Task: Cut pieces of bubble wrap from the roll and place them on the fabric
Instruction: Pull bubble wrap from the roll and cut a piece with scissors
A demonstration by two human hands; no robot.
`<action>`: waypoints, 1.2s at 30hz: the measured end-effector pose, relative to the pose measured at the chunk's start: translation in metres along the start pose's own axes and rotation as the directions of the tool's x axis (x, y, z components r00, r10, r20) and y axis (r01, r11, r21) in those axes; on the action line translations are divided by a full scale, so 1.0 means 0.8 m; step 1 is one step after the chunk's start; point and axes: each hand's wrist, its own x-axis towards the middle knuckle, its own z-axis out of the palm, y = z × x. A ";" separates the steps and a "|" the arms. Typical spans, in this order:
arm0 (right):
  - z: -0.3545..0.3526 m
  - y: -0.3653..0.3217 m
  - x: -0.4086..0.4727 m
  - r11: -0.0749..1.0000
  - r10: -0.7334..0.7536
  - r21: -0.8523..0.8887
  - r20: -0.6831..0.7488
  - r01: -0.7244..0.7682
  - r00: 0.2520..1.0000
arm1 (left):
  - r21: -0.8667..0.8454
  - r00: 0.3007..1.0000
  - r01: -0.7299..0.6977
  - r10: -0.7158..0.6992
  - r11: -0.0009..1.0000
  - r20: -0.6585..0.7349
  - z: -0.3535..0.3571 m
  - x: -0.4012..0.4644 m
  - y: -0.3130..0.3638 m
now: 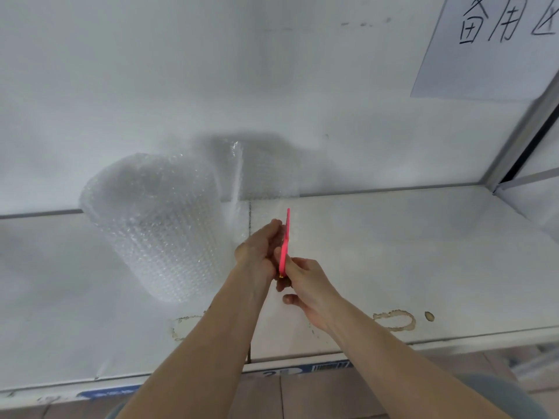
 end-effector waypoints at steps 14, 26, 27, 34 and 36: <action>0.009 -0.008 0.011 1.000 -0.007 0.012 -0.007 0.007 1.000 | 0.197 0.988 -0.012 0.042 0.980 -0.150 0.004 -0.017 0.002; 0.002 -0.015 0.017 0.998 -0.007 0.060 -0.038 0.010 0.999 | 0.181 0.993 -0.008 0.029 0.983 -0.114 0.005 -0.020 0.004; 0.002 -0.015 0.017 0.998 -0.009 0.059 -0.039 0.011 0.999 | 0.179 0.994 -0.005 0.024 0.984 -0.107 0.006 -0.021 0.004; 0.000 -0.017 0.017 0.997 0.016 0.075 -0.036 -0.013 0.999 | 0.201 0.992 0.002 0.024 0.980 -0.125 0.009 -0.025 0.003; 0.000 -0.017 0.017 0.998 0.006 0.068 -0.039 -0.004 0.999 | 0.204 0.992 0.001 0.024 0.979 -0.122 0.008 -0.025 0.002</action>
